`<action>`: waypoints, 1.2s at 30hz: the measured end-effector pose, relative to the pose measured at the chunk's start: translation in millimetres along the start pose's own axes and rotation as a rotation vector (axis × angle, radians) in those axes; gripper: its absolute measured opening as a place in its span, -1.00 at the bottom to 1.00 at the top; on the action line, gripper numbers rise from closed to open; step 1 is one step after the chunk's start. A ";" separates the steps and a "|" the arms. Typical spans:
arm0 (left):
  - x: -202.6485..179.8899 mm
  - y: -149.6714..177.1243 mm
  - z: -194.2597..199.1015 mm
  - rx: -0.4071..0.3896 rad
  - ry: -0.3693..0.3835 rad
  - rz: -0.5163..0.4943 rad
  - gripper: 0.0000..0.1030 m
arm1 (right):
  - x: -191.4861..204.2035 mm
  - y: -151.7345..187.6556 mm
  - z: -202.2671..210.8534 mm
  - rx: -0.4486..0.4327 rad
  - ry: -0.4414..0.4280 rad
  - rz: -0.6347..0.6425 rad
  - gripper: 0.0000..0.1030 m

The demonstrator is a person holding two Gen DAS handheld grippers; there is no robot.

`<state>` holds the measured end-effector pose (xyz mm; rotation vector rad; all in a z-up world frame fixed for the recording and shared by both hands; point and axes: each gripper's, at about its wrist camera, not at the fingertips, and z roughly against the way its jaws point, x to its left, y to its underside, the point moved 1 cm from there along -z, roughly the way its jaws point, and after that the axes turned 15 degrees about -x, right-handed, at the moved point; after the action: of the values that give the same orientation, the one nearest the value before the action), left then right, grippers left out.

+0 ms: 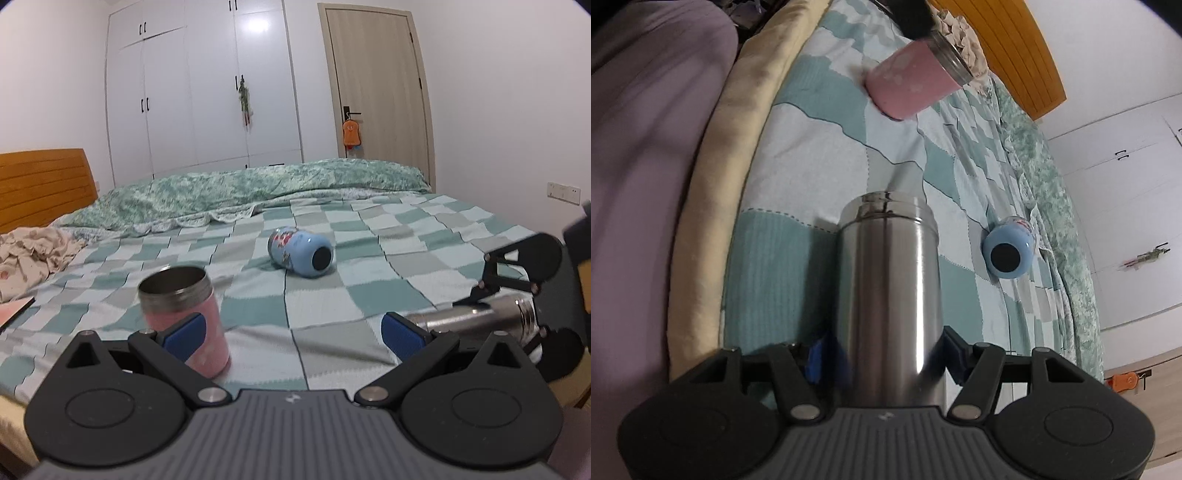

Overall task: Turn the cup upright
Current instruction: 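Lift the silver tumbler with the right tool and rotate it toward the left tool, then grasp the tumbler body with the left tool while the right tool releases it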

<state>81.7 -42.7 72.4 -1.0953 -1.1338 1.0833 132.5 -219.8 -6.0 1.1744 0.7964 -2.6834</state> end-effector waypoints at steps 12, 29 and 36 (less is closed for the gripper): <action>-11.1 -2.1 15.9 0.012 0.102 -0.065 1.00 | -10.6 -7.1 47.1 -0.039 0.244 -0.286 1.00; -125.4 8.3 -61.8 0.080 0.545 -0.541 1.00 | 18.9 74.2 139.5 -0.065 0.720 -1.186 1.00; -175.4 26.1 -92.9 0.163 0.667 -0.763 1.00 | 19.9 91.1 131.4 -0.063 0.690 -1.203 1.00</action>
<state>153.7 -220.8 15.9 -0.6995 -0.7817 0.1704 59.6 -361.9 15.5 2.1376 2.2722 -2.8669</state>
